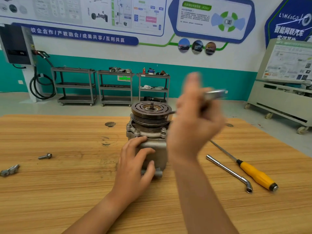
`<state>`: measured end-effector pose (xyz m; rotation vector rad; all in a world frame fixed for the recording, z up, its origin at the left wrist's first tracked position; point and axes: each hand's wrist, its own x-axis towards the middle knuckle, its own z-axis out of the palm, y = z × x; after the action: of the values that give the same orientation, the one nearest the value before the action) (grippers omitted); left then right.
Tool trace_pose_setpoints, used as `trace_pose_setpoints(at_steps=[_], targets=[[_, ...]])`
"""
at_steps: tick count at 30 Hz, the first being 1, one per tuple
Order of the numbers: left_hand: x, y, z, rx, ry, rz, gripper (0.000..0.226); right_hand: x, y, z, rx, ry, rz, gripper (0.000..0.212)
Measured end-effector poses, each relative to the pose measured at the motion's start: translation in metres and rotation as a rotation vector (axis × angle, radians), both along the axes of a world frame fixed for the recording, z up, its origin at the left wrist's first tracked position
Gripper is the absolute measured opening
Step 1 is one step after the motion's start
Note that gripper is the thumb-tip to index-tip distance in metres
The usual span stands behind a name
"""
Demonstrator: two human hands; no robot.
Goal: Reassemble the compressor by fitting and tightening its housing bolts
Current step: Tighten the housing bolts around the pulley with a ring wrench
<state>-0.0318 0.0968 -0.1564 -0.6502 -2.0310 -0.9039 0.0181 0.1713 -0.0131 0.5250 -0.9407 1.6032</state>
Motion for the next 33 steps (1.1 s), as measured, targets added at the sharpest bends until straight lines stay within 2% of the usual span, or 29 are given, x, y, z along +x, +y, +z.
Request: trace_pose_setpoints(at_steps=[2, 5, 13, 21, 27, 33], targets=[[0.0, 0.0, 0.0, 0.002, -0.018, 0.006, 0.027, -0.001, 0.042, 0.016, -0.242, 0.078, 0.152, 0.038], [0.001, 0.0, 0.0, -0.015, -0.014, 0.016, 0.03, 0.0, 0.096, 0.034, -0.394, 0.073, 0.274, 0.036], [0.001, -0.001, 0.001, -0.02, -0.023, 0.014, 0.031, -0.063, 0.128, 0.005, -0.627, -0.471, 0.363, 0.03], [0.001, -0.001, 0.001, -0.03, -0.027, 0.021, 0.03, -0.088, 0.141, -0.008, -0.716, -0.508, 0.464, 0.027], [0.001, -0.001, 0.001, -0.027, -0.028, 0.026, 0.03, -0.1, 0.133, -0.01, -0.677, -0.509, 0.529, 0.031], [0.002, 0.0, 0.002, -0.025, -0.036, 0.029, 0.032, -0.115, 0.13, -0.007, -0.613, -0.601, 0.596, 0.034]])
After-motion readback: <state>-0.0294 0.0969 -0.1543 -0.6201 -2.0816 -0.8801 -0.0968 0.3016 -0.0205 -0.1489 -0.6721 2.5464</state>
